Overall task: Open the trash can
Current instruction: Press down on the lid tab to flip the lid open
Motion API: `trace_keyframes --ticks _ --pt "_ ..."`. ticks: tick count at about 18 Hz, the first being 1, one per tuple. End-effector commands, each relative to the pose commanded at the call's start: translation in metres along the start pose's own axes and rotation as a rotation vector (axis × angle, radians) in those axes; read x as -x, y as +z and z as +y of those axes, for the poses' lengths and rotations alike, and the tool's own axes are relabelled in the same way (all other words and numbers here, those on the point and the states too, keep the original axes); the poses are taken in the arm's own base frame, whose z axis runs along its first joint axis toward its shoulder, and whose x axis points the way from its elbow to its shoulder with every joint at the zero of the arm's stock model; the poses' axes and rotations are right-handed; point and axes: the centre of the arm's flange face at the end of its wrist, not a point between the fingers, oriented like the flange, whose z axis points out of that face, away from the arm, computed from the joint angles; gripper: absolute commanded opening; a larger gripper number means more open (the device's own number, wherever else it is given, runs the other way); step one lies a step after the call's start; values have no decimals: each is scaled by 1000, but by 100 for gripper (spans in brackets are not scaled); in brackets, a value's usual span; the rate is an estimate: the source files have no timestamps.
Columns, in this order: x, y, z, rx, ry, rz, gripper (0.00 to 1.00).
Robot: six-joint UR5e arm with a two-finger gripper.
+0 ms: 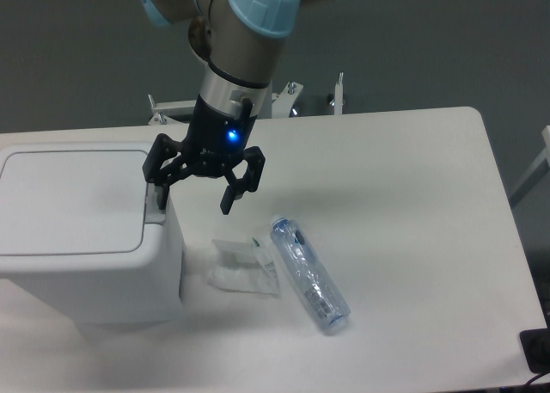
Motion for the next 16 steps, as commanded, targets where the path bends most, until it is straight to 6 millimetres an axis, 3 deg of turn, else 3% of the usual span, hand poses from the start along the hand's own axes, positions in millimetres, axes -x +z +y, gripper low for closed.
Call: trace_keyframes --ticks 10,12,14,16 --pt "-1 -2 -1 -12 10 0 100" --pt "-11 -24 -14 -64 34 -2 100" --pt "-19 -64 -41 -154 84 -18 100" --pt "4 -112 -66 -247 95 -63 100"
